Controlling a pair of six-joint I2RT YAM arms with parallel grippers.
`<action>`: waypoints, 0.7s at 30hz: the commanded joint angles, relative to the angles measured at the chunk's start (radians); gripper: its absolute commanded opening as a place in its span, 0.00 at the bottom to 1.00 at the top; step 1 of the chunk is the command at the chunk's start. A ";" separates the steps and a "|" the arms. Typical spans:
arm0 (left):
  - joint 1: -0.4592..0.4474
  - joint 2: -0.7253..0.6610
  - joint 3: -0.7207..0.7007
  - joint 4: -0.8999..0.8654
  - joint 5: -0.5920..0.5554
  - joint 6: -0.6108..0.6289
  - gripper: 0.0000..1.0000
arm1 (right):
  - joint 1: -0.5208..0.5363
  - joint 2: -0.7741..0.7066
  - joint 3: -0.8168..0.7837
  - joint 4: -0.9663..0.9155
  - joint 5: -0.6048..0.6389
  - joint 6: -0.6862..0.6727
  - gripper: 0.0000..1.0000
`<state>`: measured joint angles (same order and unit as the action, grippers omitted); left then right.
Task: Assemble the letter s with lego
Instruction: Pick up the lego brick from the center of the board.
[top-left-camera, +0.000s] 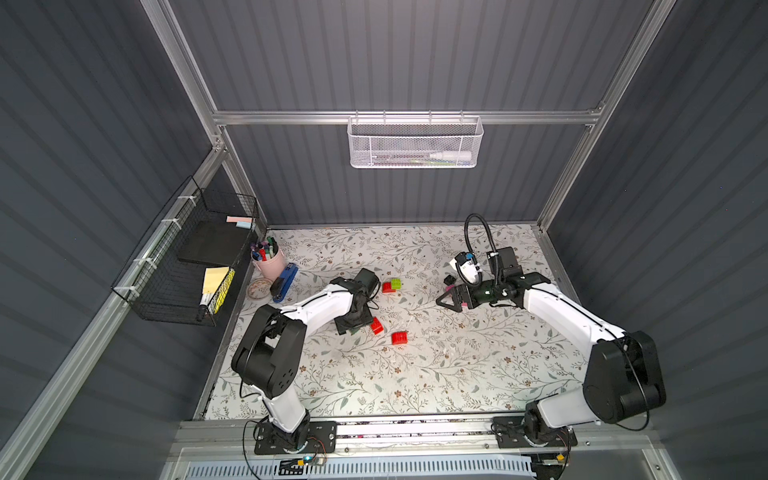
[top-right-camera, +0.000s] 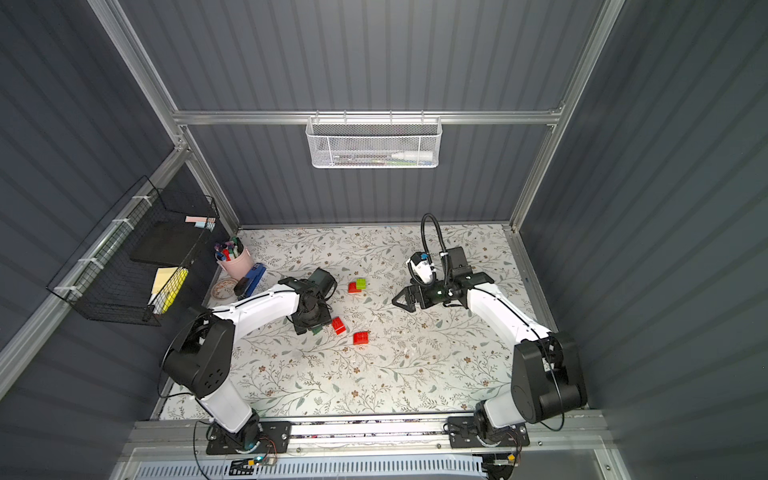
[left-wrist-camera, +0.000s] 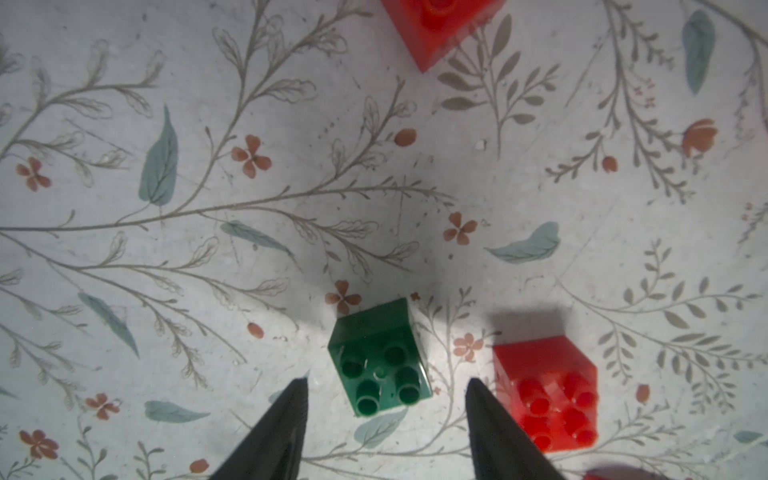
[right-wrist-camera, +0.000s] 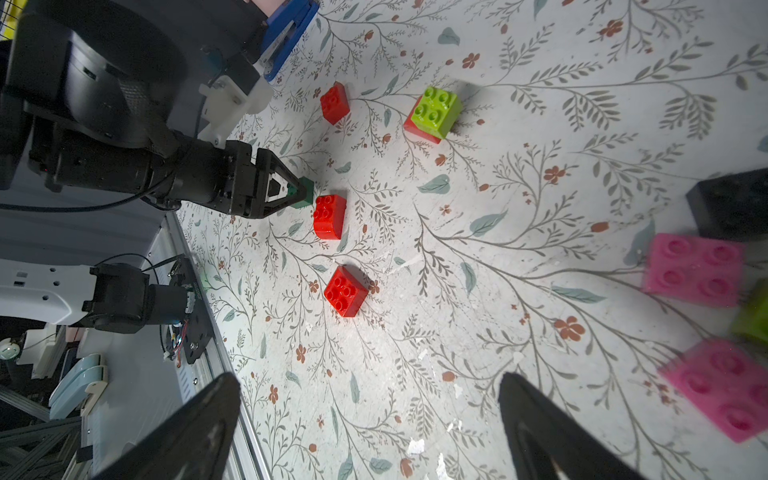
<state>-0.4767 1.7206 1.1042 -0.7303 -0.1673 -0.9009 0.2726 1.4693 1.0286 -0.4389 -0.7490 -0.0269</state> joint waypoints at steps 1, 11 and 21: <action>0.010 0.016 -0.023 0.011 0.005 0.010 0.58 | 0.005 0.017 0.026 -0.009 -0.010 -0.013 0.99; 0.015 0.042 -0.033 0.030 0.009 0.021 0.49 | 0.007 0.018 0.027 -0.009 -0.017 -0.013 0.99; 0.021 0.057 -0.025 0.036 0.000 0.044 0.38 | 0.008 0.011 0.027 -0.034 -0.012 -0.012 0.99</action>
<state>-0.4618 1.7615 1.0843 -0.6865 -0.1673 -0.8764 0.2745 1.4811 1.0290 -0.4446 -0.7494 -0.0269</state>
